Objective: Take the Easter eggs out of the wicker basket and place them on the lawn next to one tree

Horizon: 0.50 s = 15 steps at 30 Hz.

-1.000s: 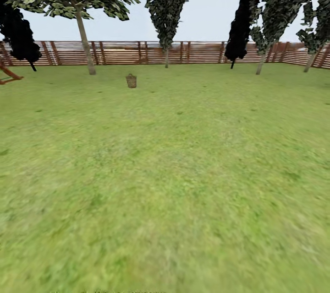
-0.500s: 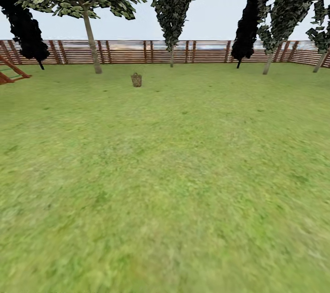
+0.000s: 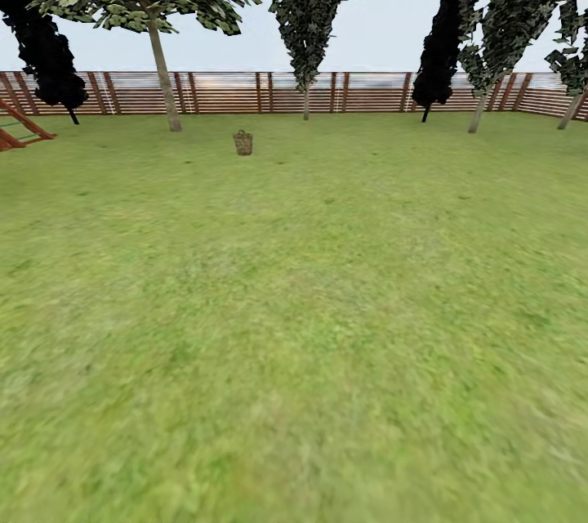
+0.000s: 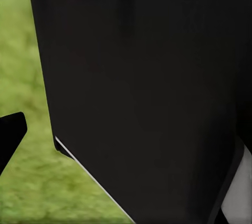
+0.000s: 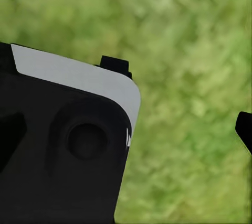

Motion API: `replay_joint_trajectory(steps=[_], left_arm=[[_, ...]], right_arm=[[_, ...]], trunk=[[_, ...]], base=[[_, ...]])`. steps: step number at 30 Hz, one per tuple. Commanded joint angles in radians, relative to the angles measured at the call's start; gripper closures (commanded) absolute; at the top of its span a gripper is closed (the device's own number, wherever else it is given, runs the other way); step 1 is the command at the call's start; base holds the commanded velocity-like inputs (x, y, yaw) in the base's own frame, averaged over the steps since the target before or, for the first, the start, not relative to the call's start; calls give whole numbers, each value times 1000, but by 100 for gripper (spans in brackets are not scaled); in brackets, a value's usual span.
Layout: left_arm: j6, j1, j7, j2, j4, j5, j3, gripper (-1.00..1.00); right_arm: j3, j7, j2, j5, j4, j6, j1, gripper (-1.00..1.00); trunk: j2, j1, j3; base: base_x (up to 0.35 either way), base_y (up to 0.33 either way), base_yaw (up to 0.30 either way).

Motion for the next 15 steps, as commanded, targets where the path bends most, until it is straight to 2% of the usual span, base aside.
replay_joint_trajectory(steps=[1, 15], left_arm=[[-1, 1, 0, 0, -2, 1, 0, -100], [-1, 1, 0, 1, -3, 2, 2, -100]], right_arm=[[-1, -1, 1, 10, 1, -4, 0, -100], [0, -2, 3, 19, 0, -3, 0, -100]], trunk=[[0, 0, -1], [0, 0, -1]], base=[[0, 0, 0], [0, 0, 0]])
